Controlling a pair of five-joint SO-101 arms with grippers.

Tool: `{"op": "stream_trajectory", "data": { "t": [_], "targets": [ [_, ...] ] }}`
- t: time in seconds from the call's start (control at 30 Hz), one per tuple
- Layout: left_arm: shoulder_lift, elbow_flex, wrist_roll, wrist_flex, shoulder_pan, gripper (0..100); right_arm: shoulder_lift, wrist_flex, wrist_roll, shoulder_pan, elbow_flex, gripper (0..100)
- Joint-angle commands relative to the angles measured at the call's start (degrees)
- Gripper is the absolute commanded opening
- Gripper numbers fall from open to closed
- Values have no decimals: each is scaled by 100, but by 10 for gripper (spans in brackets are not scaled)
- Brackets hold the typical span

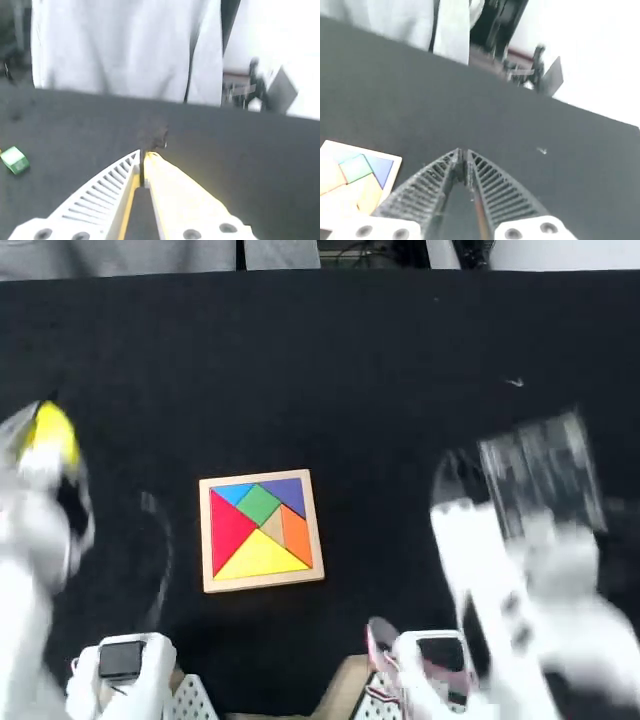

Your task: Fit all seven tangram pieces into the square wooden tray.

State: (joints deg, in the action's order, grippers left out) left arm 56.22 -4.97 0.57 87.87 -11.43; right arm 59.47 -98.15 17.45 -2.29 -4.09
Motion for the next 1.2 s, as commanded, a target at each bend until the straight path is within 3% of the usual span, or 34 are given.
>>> {"op": "stream_trajectory", "data": {
  "t": [0.0, 0.27, 0.43, 0.57, 0.67, 0.77, 0.97, 1.17],
  "targets": [
    [1459, 251, -26, 264, 66, 29, 989, -273, -62, 88, -127, 11],
    [3508, 2695, -264, 123, 110, 33, 2782, -220, -53, 62, 2079, 13],
    [4870, 4699, -273, -492, 110, 34, 4356, 659, -53, 62, 3565, 15],
    [4721, 5341, -378, -1002, 66, 34, 4936, 1046, 62, 88, 4497, 15],
    [4765, 6018, -993, -1591, 110, 34, 4804, 1459, 220, 88, 5024, 15],
    [4800, 7275, -1442, -2523, 57, 34, 4901, 2180, 264, 62, 5613, 15],
    [4826, 9991, -1495, -4290, -92, 31, 4910, 4193, 264, 62, 7899, 15],
    [4818, 10132, -870, -3648, -136, 30, 4910, 5354, 264, 62, 9903, 12]
  ]
}}
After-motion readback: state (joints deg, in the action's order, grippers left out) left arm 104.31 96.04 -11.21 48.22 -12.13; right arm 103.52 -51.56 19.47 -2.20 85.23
